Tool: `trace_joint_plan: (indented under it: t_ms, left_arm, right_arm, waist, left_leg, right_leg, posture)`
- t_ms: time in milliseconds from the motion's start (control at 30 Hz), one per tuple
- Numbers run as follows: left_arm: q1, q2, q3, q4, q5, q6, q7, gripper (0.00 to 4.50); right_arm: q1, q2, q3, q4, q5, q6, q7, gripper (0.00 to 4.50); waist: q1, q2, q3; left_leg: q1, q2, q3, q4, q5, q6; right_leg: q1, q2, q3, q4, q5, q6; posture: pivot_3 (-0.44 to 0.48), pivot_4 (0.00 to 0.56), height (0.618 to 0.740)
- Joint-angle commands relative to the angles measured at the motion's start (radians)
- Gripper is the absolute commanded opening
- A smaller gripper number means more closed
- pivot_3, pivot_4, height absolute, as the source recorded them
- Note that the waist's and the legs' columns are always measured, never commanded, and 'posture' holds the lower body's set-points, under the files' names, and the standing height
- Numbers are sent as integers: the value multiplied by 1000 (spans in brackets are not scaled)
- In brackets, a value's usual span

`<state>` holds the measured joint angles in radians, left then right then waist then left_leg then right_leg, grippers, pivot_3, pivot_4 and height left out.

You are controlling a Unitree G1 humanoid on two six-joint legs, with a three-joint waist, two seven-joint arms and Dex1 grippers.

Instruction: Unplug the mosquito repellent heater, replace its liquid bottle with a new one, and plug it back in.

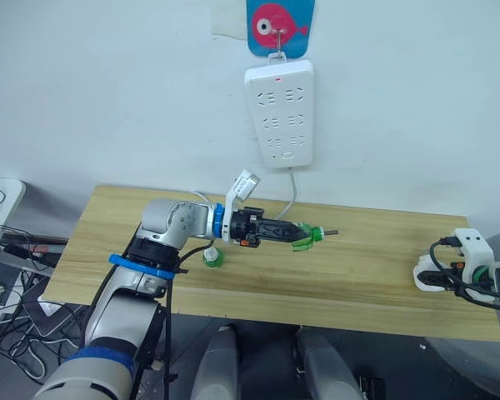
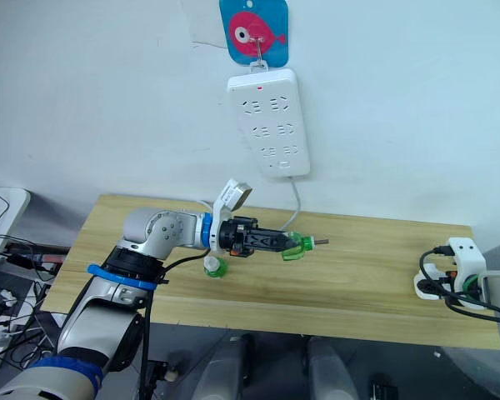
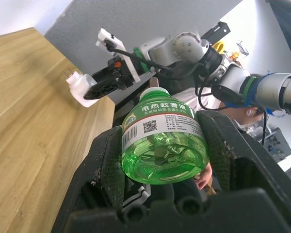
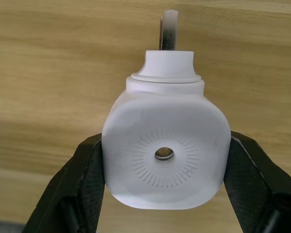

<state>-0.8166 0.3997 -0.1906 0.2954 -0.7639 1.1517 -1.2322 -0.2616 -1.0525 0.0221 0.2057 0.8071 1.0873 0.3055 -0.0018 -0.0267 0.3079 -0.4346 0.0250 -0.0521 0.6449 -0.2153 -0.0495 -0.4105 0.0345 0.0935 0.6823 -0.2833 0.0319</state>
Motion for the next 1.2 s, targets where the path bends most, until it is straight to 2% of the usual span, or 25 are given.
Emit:
trace_joint_plan:
  t_ms: [33, 267, 400, 433, 600, 733, 800, 833, 900, 933, 1000, 1067, 1133, 1200]
  left_arm:
    - [16, 7, 13, -58, -5, 4, -3, 2236]
    - [24, 9, 12, -64, -1, 0, -1, 2236]
    - [27, 11, 10, -57, 2, -4, -7, 2236]
    - [30, 12, 9, -59, 3, -6, -9, 2236]
    - [38, 4, 13, -69, -3, -5, -6, 2236]
    - [43, -5, 32, -64, -5, -24, -2, 2236]
    - [56, -23, 46, -83, 6, -80, 13, 2236]
    - [71, -41, 55, -108, 23, -143, 27, 2236]
    - [98, -85, 70, -142, 72, -270, 86, 2236]
    - [116, -106, 65, -164, 112, -357, 107, 2236]
    - [154, -131, 43, -203, 180, -498, 122, 2236]
    - [189, -167, 40, -234, 212, -582, 154, 2236]
    - [210, -209, 54, -243, 244, -659, 221, 2236]
    - [230, -234, 56, -254, 268, -712, 256, 2236]
  right_arm:
    - [-46, 31, -11, 68, -104, -19, 27, 2981]
    - [-93, 109, -65, 155, -187, 19, 62, 2981]
    - [-83, 114, -110, 133, -203, 31, 94, 4334]
    - [-76, 113, -121, 123, -206, 35, 98, 4463]
    - [29, 74, -268, -67, -160, 156, 117, 4463]
    - [138, 80, -464, -328, -107, 311, 90, 4463]
    - [171, 144, -582, -502, -61, 395, 73, 4463]
    - [149, 236, -674, -582, -19, 457, 49, 4463]
    - [102, 436, -833, -699, 102, 521, -20, 4463]
    - [76, 576, -918, -761, 208, 527, -84, 4463]
    - [193, 698, -889, -819, 651, 278, -391, 4463]
    - [309, 749, -750, -929, 918, 53, -614, 4463]
    - [349, 762, -630, -1017, 1001, -81, -751, 4463]
    - [359, 771, -524, -1065, 1032, -202, -860, 4463]
  waist:
    - [1, 0, 0]
    - [3, 0, 1]
    - [4, 0, 1]
    - [4, 0, 0]
    - [4, 1, 0]
    - [5, 1, 0]
    - [4, 1, 0]
    - [2, 0, 0]
    - [-1, -1, -1]
    - [0, -1, -1]
    - [0, 0, -1]
    - [2, 3, 0]
    - [-4, 3, 0]
    - [-12, 2, 0]
  left_leg:
    - [0, 0, 0, 0, 0, 0]
    - [0, -1, -1, 0, 0, 0]
    - [0, -1, -1, 0, 0, 0]
    - [0, -1, -1, 0, 0, 0]
    - [0, -1, -1, 0, 0, 0]
    - [0, -1, -2, 0, 0, 0]
    - [0, -1, -2, 0, 0, 0]
    - [0, 0, -2, 0, 0, 0]
    - [1, 1, -3, 0, 0, 0]
    - [1, 2, -3, 0, 0, -1]
    - [1, 2, -5, -1, 1, -2]
    - [1, 2, -6, -3, 1, -2]
    - [-1, 0, -3, -3, 0, -1]
    - [-1, -1, -2, -1, 0, 0]
  right_leg:
    - [0, 0, 0, 0, 0, -1]
    - [0, -1, -1, 0, 1, -2]
    - [1, -1, -1, 0, 2, -4]
    - [1, -1, -1, 0, 2, -4]
    - [1, -1, -2, 0, 3, -4]
    - [1, -1, -2, 1, 2, -4]
    - [1, -1, -2, 1, 1, -2]
    - [1, -1, -2, 1, 1, -1]
    - [2, -1, -3, 0, 1, 0]
    - [2, 0, -3, 0, 1, -1]
    - [2, 0, -3, 0, 1, -1]
    - [2, -1, -1, 0, 2, -4]
    - [1, -3, 1, -1, 2, -4]
    - [1, -3, 3, -2, 2, 2]
  posture:
    - [141, 323, 740]
    - [156, 317, 740]
    - [151, 312, 740]
    - [148, 305, 740]
    - [138, 300, 740]
    - [119, 297, 740]
    - [101, 301, 740]
    - [95, 300, 740]
    - [87, 300, 740]
    - [78, 301, 740]
    - [71, 301, 740]
    - [53, 302, 740]
    - [46, 300, 740]
    - [40, 298, 740]
